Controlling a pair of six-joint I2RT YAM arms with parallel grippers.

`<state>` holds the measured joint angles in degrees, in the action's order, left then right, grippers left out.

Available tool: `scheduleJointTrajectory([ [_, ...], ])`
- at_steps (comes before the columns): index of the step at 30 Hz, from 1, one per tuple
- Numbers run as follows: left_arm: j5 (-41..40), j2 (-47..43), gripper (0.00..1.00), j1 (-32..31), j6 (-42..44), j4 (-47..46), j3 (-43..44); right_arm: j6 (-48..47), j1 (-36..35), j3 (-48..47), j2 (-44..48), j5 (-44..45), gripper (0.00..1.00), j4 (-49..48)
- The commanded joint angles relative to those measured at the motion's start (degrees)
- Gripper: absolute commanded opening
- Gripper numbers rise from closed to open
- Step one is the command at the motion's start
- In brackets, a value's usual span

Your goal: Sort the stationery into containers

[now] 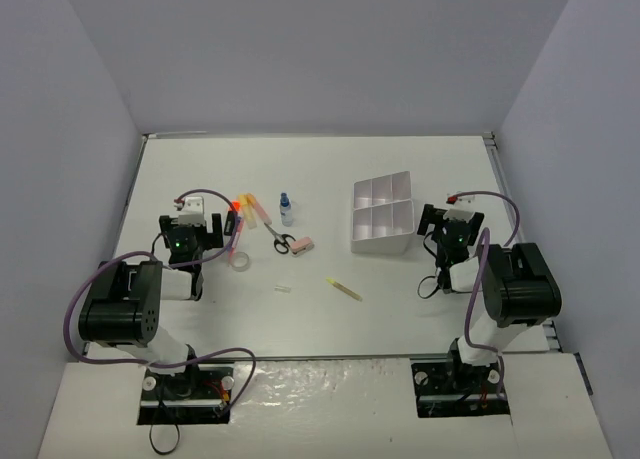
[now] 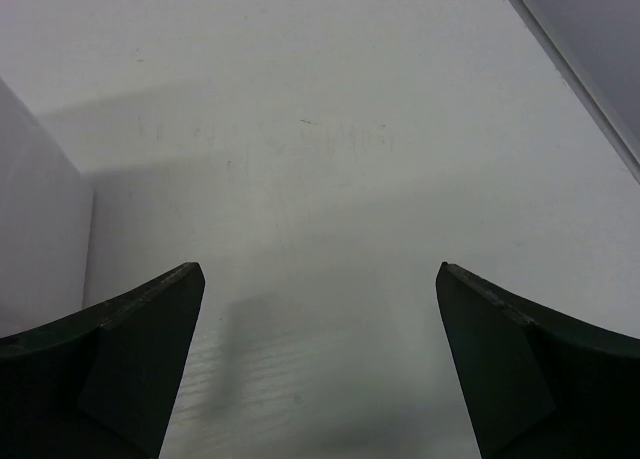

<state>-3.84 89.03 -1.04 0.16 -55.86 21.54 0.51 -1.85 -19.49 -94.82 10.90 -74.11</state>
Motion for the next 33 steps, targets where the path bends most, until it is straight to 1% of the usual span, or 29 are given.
scheduleJointTrajectory([
  [1, 0.8, -1.5, 0.97, 0.2, 0.8, -2.9, 1.5, 0.9, 0.0, -3.7, 5.9, 1.4, 1.0, 2.6],
  [4, 1.0, -1.5, 0.97, 0.2, 0.8, -2.4, 1.7, 4.8, 0.3, -14.1, 9.9, 3.4, 1.0, 24.7],
  [5, 2.1, -2.6, 0.97, 0.2, 1.1, -1.2, 2.3, 5.3, 0.4, -19.4, 10.5, 2.9, 1.0, 33.8],
  [7, 6.4, -7.7, 0.97, 0.4, 2.1, 12.2, 8.8, 6.5, 0.3, -25.5, 10.9, 2.0, 1.0, 43.4],
  [9, 9.4, -10.5, 0.97, 0.7, 5.8, 32.5, 21.4, 7.1, 0.3, -30.5, 12.0, 0.9, 1.0, 50.7],
  [10, 9.2, -10.7, 0.97, 0.7, 6.1, 38.7, 22.2, 7.1, 0.4, -31.4, 12.7, 0.9, 1.0, 52.0],
  [12, 10.8, -12.2, 0.93, 2.1, 9.2, 48.5, 30.8, 8.7, 0.3, -31.9, 16.2, 0.6, 1.0, 53.1],
  [13, 13.0, -13.8, 0.9, 2.5, 10.7, 52.8, 31.7, 9.3, 0.3, -31.6, 18.8, 0.7, 1.0, 53.4],
  [15, 16.9, -17.4, 0.86, 2.5, 12.2, 58.5, 34.1, 9.7, 0.4, -31.2, 22.4, 0.4, 1.0, 54.2],
  [17, 24.0, -18.9, 0.84, 2.2, 15.3, 70.2, 39.4, 9.7, 0.3, -31.7, 26.9, -0.4, 1.0, 56.8],
  [18, 27.8, -19.1, 0.83, 2.0, 18.2, 75.9, 42.7, 9.4, 0.4, -32.4, 28.6, -1.3, 1.0, 58.3],
  [19, 31.9, -19.3, 0.83, 1.7, 21.6, 82.0, 44.3, 8.9, 0.4, -33.1, 30.3, -2.3, 1.0, 59.9],
  [20, 32.8, -19.5, 0.83, 1.4, 22.9, 83.9, 45.1, 8.7, 0.3, -33.3, 30.6, -4.4, 1.0, 60.4],
  [21, 36.9, -20.0, 0.83, -0.3, 29.2, 93.0, 49.2, 7.6, 0.2, -34.5, 32.4, -8.8, 1.0, 62.4],
  [22, 37.0, -20.4, 0.83, -2.2, 34.6, 99.9, 52.1, 6.5, 0.2, -35.3, 33.3, -12.7, 1.0, 64.2],
  [23, 34.7, -20.6, 0.83, -4.1, 39.6, 105.7, 54.2, 5.6, 0.1, -36.0, 33.9, -16.3, 1.0, 65.8],
  [25, 25.5, -21.5, 0.83, -12.6, 45.6, 112.2, 54.9, 4.4, -0.1, -38.4, 33.8, -24.4, 0.98, 69.6],
  [27, 19.0, -21.6, 0.83, -23.4, 48.1, 115.4, 53.8, 3.5, -1.0, -41.1, 32.7, -31.8, 0.96, 73.1],
  [29, 15.4, -20.6, 0.83, -32.8, 48.7, 116.9, 52.0, 2.1, -3.1, -43.3, 31.5, -35.8, 0.96, 77.2],
  [30, 15.4, -19.1, 0.83, -36.0, 47.8, 116.7, 51.3, 0.9, -5.5, -44.0, 31.2, -35.6, 0.96, 78.6],
  [31, 15.9, -17.5, 0.83, -37.9, 46.8, 116.2, 50.9, -0.3, -8.3, -44.2, 31.0, -34.4, 0.96, 79.4],
  [33, 17.6, -14.6, 0.82, -39.4, 45.0, 114.1, 50.8, -2.4, -14.0, -43.8, 30.5, -30.3, 0.97, 80.0],
])
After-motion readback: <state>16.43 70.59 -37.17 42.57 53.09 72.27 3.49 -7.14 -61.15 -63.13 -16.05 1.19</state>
